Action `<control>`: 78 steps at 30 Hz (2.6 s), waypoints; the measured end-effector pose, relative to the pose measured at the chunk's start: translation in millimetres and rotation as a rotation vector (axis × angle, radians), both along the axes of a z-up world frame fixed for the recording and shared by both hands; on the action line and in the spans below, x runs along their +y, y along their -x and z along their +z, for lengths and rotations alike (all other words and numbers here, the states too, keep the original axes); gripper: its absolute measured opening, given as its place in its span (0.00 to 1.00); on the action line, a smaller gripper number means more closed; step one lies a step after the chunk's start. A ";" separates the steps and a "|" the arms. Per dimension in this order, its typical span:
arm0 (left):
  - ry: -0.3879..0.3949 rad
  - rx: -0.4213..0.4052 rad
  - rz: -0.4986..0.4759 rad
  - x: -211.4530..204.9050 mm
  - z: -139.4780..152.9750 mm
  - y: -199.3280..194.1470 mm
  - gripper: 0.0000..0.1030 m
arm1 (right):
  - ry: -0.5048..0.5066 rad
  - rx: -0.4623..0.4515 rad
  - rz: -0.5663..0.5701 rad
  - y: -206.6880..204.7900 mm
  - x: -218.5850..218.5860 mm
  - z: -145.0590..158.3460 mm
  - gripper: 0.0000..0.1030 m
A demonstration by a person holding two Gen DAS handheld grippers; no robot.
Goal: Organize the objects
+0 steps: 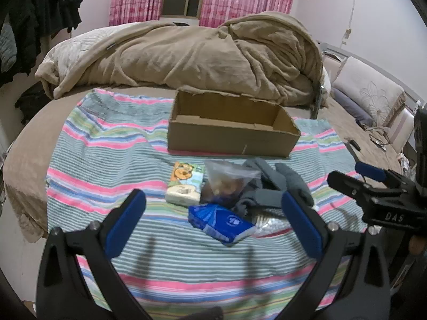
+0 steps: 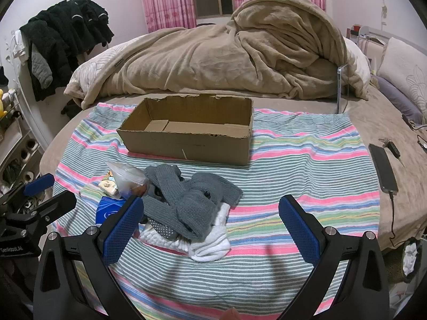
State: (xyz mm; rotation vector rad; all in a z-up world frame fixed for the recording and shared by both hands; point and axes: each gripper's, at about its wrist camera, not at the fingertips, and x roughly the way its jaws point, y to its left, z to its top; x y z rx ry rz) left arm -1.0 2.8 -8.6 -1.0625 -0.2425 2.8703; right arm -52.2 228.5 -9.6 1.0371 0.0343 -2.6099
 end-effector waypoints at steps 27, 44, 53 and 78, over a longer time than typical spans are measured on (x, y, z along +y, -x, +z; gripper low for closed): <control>0.010 -0.009 0.002 1.2 -3.0 2.1 0.99 | 0.003 -0.008 0.001 1.7 -2.2 -2.9 1.00; 0.013 -0.012 0.008 -3.3 -1.8 1.3 0.99 | 0.001 -0.007 0.005 0.5 -3.3 -0.6 1.00; 0.017 -0.018 0.007 -4.1 -2.1 2.0 0.99 | 0.000 -0.005 0.006 -0.7 -4.2 0.7 1.00; 0.041 -0.089 0.003 -22.9 -41.2 63.8 0.99 | -0.033 -0.053 -0.011 45.4 -1.6 -20.0 1.00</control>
